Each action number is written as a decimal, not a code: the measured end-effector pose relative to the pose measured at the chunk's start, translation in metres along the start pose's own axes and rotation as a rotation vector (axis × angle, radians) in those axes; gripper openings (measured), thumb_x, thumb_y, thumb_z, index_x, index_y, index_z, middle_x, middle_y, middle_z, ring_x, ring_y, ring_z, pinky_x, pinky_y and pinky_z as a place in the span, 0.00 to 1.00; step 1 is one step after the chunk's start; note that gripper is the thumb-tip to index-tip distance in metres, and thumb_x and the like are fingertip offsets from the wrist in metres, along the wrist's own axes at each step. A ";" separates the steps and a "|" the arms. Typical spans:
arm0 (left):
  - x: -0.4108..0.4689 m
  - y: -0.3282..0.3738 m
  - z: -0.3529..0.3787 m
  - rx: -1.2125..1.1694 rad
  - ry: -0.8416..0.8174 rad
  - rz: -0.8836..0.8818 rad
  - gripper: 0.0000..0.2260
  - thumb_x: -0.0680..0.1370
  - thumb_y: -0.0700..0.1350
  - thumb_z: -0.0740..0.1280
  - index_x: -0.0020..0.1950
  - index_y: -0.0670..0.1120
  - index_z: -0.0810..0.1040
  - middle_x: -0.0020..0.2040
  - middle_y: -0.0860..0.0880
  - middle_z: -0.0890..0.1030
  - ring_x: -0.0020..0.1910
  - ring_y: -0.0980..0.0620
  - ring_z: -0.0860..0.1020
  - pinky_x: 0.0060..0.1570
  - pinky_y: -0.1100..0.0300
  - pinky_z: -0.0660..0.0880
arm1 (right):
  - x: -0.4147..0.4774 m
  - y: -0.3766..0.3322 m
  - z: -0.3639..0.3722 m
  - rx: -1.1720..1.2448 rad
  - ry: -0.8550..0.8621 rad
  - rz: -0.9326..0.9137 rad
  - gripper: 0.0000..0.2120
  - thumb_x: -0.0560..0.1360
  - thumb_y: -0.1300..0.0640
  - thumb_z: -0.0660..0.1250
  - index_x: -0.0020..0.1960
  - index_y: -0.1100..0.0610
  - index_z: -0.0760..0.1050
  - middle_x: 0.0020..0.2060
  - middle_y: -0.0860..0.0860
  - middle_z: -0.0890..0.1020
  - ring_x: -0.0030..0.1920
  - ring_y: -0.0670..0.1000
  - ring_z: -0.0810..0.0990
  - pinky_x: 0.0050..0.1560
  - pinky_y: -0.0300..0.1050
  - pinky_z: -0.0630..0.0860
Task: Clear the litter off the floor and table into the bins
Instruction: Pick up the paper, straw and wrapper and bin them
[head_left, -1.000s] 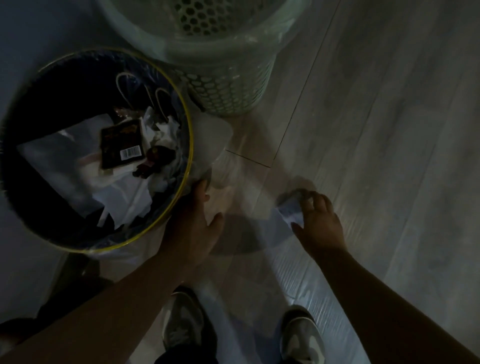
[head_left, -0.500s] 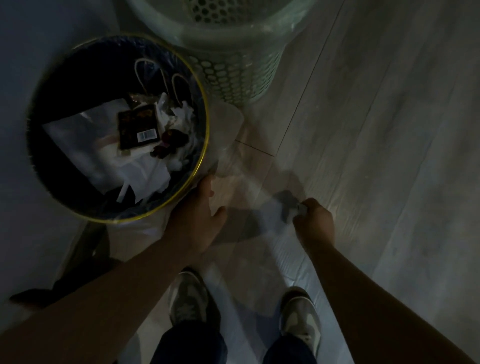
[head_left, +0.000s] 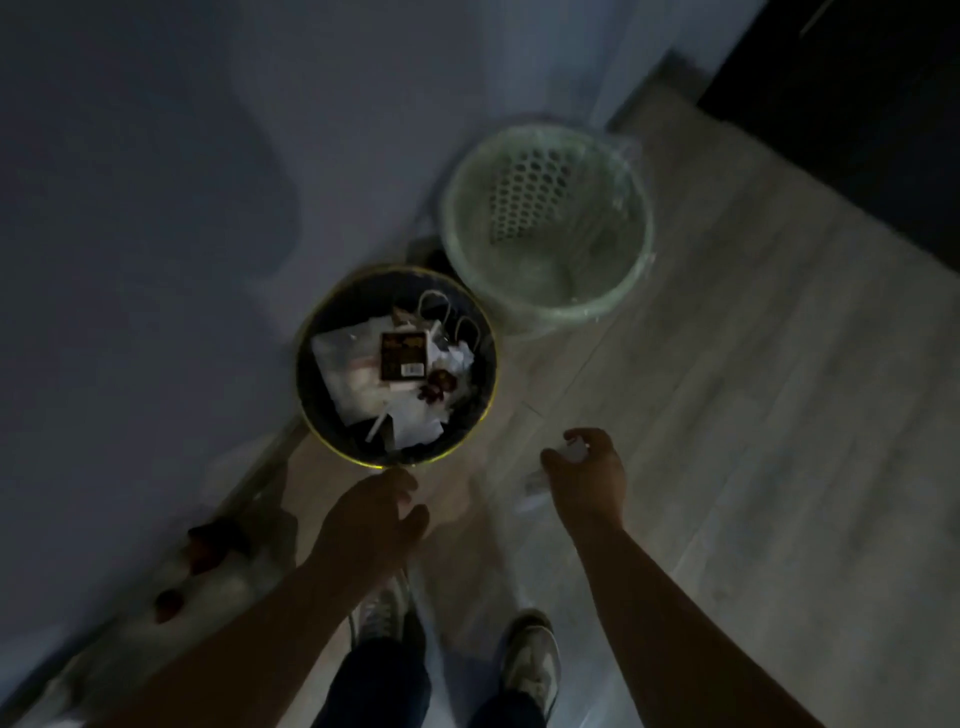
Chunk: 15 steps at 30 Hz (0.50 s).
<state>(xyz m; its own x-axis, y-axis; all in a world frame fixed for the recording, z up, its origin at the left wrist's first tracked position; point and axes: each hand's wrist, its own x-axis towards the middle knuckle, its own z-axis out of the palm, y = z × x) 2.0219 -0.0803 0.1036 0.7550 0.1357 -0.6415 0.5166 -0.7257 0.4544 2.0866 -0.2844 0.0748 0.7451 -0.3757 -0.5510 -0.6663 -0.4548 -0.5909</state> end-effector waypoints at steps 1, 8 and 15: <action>-0.005 -0.002 -0.012 -0.010 0.022 -0.011 0.12 0.76 0.46 0.69 0.58 0.46 0.77 0.52 0.48 0.81 0.53 0.49 0.78 0.55 0.57 0.72 | -0.002 -0.018 0.003 0.005 -0.003 -0.030 0.14 0.70 0.61 0.72 0.55 0.56 0.76 0.43 0.50 0.77 0.41 0.48 0.75 0.38 0.37 0.70; -0.015 -0.021 -0.074 -0.077 0.136 -0.070 0.09 0.75 0.44 0.68 0.55 0.46 0.77 0.47 0.50 0.79 0.52 0.49 0.78 0.56 0.55 0.74 | -0.004 -0.119 0.055 -0.020 -0.097 -0.189 0.15 0.71 0.57 0.71 0.55 0.61 0.75 0.43 0.54 0.78 0.50 0.56 0.79 0.43 0.39 0.66; -0.020 -0.041 -0.109 -0.127 0.156 -0.134 0.11 0.77 0.45 0.66 0.59 0.45 0.75 0.53 0.49 0.79 0.56 0.50 0.77 0.59 0.56 0.72 | -0.009 -0.143 0.079 -0.227 -0.288 -0.249 0.24 0.71 0.52 0.72 0.64 0.58 0.72 0.53 0.53 0.78 0.57 0.56 0.77 0.47 0.40 0.66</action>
<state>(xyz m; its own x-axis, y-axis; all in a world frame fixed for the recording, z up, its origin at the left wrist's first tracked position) 2.0295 0.0199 0.1651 0.7247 0.3348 -0.6023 0.6554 -0.6047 0.4525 2.1728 -0.1519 0.1175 0.8221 -0.0066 -0.5693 -0.4206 -0.6810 -0.5994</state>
